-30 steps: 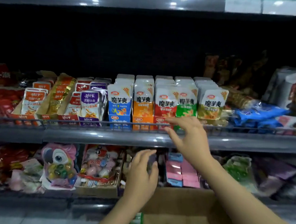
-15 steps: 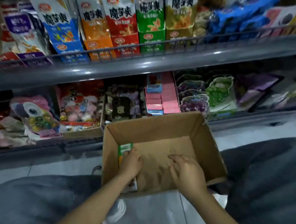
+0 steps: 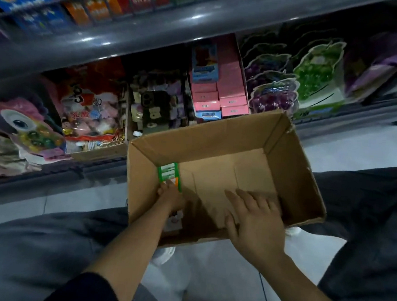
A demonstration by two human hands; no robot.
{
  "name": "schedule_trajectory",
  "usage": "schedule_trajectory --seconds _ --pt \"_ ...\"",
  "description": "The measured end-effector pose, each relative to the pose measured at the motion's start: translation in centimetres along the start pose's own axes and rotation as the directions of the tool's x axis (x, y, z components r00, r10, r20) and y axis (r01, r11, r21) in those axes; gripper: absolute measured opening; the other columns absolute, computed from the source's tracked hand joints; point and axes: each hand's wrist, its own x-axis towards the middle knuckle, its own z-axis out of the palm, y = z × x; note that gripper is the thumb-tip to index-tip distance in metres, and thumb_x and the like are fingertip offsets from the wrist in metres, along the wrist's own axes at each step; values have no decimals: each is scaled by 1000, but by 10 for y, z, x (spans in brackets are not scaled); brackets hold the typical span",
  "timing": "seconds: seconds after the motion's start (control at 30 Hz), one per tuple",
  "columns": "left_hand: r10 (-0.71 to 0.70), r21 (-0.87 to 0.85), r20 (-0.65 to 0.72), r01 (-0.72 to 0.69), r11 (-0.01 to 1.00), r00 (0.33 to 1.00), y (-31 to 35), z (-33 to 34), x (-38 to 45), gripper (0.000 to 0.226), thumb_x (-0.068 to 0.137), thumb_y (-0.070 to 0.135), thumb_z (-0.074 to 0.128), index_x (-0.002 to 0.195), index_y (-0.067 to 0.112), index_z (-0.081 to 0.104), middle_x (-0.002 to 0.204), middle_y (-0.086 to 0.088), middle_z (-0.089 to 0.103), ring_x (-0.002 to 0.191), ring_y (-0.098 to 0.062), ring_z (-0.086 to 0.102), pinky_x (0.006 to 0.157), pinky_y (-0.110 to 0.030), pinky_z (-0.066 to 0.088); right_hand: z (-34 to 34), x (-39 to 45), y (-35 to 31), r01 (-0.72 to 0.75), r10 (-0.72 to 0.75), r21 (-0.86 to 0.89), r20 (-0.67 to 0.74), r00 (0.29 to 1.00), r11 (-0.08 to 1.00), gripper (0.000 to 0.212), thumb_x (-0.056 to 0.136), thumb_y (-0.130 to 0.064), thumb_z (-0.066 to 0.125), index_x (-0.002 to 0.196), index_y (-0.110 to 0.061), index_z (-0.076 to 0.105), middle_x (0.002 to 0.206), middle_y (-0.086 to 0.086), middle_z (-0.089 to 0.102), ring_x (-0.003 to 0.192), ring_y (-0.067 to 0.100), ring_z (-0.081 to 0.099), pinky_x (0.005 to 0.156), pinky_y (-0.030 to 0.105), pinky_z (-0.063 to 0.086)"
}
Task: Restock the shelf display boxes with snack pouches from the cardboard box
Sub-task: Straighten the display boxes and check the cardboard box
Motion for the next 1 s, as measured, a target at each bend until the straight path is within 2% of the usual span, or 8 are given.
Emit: schedule_trajectory --seconds 0.17,0.27,0.37,0.5,0.67,0.83,0.93,1.0 --pt "143 2 -172 -145 989 975 2 14 1 45 96 35 45 129 5 40 135 -19 36 126 -37 30 103 -41 27 -2 2 -2 -34 35 44 -14 999 998 46 82 -37 41 111 -18 70 105 5 71 91 29 66 75 34 51" --pt "142 -29 -144 -148 989 979 1 15 9 38 94 21 49 130 13 41 137 -19 39 125 -37 32 101 -38 27 -1 4 -3 -49 50 55 -13 999 997 45 81 -36 42 111 -18 70 103 4 71 92 28 66 72 33 52" --pt "46 -255 -178 -91 963 983 0 13 8 55 85 17 66 131 11 36 132 -20 40 122 -33 38 96 -32 33 1 3 -3 -57 58 60 -2 998 997 43 80 -35 44 112 -19 69 103 2 71 93 26 66 68 30 52" --pt "-13 -486 -84 -29 874 996 3 19 4 69 70 26 82 124 4 45 115 -7 58 105 -22 57 83 -28 45 1 3 -3 -71 71 60 3 997 996 41 77 -34 50 111 -21 70 103 0 71 91 24 66 64 28 52" --pt "189 -480 42 -146 865 981 18 13 -7 28 85 16 70 111 8 65 103 -4 64 94 -19 58 76 -22 39 -2 5 -4 -77 78 66 -1 997 995 45 76 -35 42 108 -20 71 99 -2 71 86 22 65 55 24 48" --pt "318 -708 -1 -225 669 948 46 -26 -33 22 89 10 64 111 10 60 113 -12 65 84 -17 62 75 -27 50 -15 7 -7 -117 113 131 36 993 985 36 79 -35 48 105 -20 68 92 -4 70 79 18 66 48 23 46" --pt "413 -733 -23 -296 612 910 61 -57 -59 21 86 15 68 105 14 60 106 -8 69 86 -18 66 83 -35 54 -19 12 -6 -250 240 234 69 968 939 33 92 -33 49 122 -19 56 109 0 64 99 21 60 69 31 49" --pt "465 -735 -42 -343 585 884 66 -78 -82 15 85 17 68 98 18 62 101 -5 70 90 -21 68 86 -38 54 -24 15 -5 -343 316 454 137 939 822 46 95 -33 47 139 -18 42 130 2 55 118 21 49 91 34 44"
